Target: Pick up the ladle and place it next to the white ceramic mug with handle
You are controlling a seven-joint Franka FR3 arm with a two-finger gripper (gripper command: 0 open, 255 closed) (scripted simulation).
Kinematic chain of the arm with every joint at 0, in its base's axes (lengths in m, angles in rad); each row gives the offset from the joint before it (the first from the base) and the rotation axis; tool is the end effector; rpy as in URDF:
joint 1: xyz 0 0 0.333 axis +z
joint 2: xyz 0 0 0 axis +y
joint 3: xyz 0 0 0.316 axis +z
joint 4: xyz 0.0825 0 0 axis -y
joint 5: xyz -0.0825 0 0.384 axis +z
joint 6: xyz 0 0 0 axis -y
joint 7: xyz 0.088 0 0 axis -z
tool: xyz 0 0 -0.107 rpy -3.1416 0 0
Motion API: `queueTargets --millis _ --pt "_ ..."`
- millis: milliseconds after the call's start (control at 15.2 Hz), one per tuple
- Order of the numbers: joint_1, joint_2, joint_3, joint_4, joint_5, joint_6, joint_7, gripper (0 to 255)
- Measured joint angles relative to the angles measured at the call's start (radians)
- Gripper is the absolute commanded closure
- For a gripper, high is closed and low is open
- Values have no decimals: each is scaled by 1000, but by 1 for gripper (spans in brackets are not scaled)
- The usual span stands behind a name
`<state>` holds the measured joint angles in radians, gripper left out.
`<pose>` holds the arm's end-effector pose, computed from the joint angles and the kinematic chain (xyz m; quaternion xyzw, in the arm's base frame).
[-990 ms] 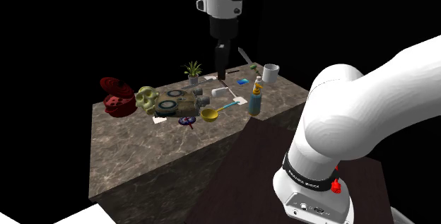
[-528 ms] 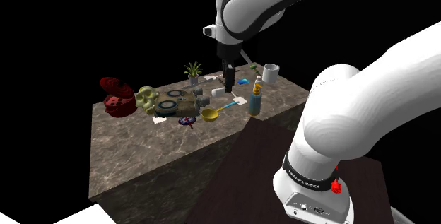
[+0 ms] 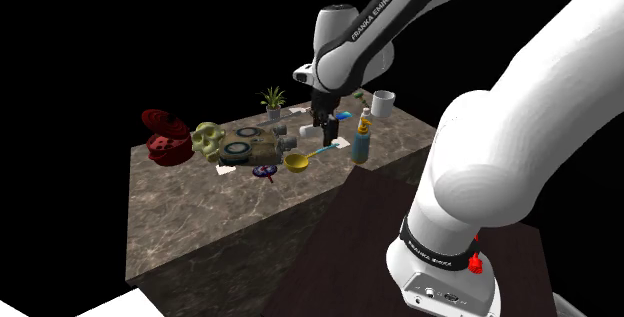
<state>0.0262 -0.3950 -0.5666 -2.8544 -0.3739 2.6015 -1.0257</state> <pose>0.3227 -0.1611 0.2979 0.9151 0.3991 0.0418 0.0399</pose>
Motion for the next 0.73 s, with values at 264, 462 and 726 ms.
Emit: queueTargets --millis 264,462,726 --pt "167 244 -177 55 180 208 -285 0" --pt "287 454 -222 134 674 286 -763 0" --pt "55 678 73 279 1209 321 -1313 0"
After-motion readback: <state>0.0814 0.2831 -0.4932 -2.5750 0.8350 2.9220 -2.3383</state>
